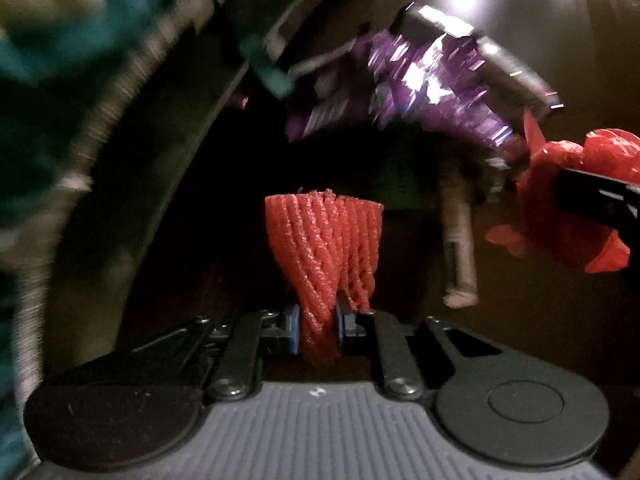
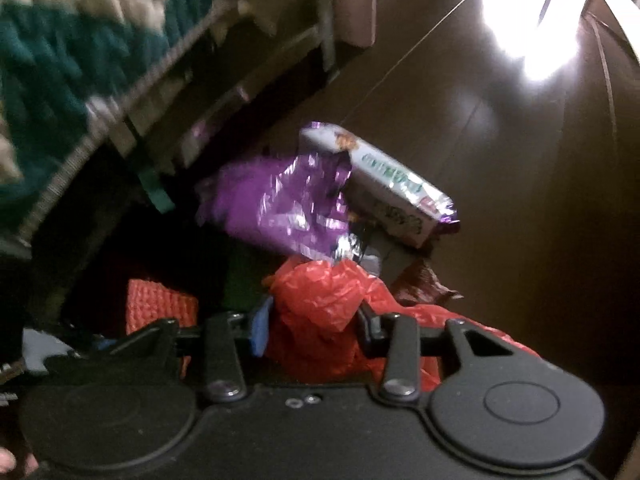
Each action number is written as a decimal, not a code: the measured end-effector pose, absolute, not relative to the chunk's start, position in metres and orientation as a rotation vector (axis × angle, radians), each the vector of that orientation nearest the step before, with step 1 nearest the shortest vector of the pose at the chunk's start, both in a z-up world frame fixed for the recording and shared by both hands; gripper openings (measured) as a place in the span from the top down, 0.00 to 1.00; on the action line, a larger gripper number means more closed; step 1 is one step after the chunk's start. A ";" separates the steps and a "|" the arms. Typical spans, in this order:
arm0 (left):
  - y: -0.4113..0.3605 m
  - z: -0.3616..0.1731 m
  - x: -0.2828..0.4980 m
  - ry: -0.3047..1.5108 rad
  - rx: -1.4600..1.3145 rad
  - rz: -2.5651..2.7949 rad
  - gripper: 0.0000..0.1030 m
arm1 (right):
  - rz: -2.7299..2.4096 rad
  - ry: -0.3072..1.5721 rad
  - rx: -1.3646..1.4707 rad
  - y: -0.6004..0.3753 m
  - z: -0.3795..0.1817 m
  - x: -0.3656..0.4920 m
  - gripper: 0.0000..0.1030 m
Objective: Collect trash
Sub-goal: 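Grasp the red mesh sleeve with left tool while right tool grasps red plastic bag, then carry sleeve and bag to the green bin and open both tools inside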
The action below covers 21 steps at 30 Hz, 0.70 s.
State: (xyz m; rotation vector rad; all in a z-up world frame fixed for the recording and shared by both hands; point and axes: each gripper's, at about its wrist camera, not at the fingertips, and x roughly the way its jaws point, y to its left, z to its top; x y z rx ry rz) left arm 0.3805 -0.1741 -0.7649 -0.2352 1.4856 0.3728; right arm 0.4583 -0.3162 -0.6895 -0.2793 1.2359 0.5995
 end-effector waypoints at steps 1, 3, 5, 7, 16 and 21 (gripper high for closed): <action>-0.178 -0.748 0.380 1.480 -0.238 0.360 0.85 | 0.592 1.236 -0.267 -0.316 -0.677 0.459 0.60; -0.180 -0.710 0.386 1.466 -0.241 0.327 0.85 | 0.587 1.228 -0.243 -0.319 -0.644 0.459 0.61; -0.186 -0.669 0.383 1.447 -0.254 0.303 0.85 | 0.580 1.215 -0.235 -0.324 -0.605 0.455 0.61; -0.183 -0.624 0.383 1.438 -0.259 0.288 0.85 | 0.578 1.207 -0.217 -0.327 -0.565 0.453 0.61; -0.154 -0.430 0.363 1.357 -0.236 0.272 0.85 | 0.614 1.144 -0.229 -0.317 -0.377 0.434 0.60; -0.135 -0.336 0.347 1.329 -0.222 0.273 0.84 | 0.679 1.099 -0.238 -0.290 -0.281 0.418 0.60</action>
